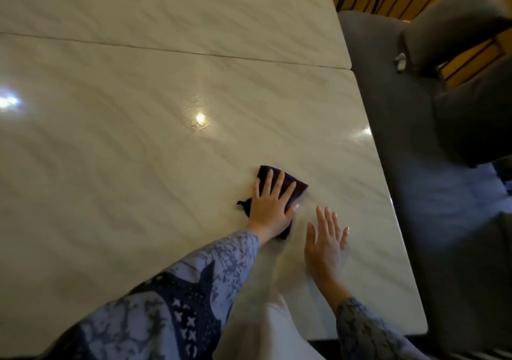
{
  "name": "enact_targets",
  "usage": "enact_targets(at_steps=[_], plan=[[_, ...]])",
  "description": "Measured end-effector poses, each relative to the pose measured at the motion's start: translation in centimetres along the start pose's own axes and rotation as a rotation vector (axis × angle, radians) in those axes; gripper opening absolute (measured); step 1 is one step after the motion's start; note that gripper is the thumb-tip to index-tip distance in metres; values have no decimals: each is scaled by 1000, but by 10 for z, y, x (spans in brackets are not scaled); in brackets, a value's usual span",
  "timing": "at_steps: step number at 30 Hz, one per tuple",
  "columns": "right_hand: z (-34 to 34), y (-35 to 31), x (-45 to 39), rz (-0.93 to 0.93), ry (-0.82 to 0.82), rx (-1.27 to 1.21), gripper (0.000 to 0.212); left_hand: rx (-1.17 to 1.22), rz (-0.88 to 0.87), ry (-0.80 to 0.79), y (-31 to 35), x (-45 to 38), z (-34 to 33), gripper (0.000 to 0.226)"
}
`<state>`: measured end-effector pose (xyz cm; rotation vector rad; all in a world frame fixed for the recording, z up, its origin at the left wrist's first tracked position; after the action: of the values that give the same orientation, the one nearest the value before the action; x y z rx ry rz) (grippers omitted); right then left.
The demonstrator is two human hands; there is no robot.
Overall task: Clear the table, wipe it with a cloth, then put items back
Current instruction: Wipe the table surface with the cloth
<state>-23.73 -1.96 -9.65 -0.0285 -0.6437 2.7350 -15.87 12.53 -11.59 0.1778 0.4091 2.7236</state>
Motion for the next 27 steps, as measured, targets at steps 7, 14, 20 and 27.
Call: enact_targets(at_steps=[7, 14, 20, 27], plan=[[40, 69, 21, -117, 63, -4, 54, -79, -168, -119, 94, 34, -44, 64], [42, 80, 43, -162, 38, -34, 48, -86, -189, -53, 85, 103, -42, 56], [9, 18, 62, -38, -96, -10, 51, -57, -65, 3, 31, 160, -27, 54], [-39, -60, 87, 84, -165, -3, 52, -45, 133, 51, -70, 236, -1, 54]])
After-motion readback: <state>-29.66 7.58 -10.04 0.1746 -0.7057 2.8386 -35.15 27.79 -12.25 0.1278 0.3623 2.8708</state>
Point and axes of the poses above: each hand's wrist, its own x-axis away from the middle knuckle, its own z-axis out of the back of the hand, y = z × x, the point moved 7 cm from there along -x, towards the middle knuckle, and after that the axes turned 9 degrees about -z, right-handed, at the moved point
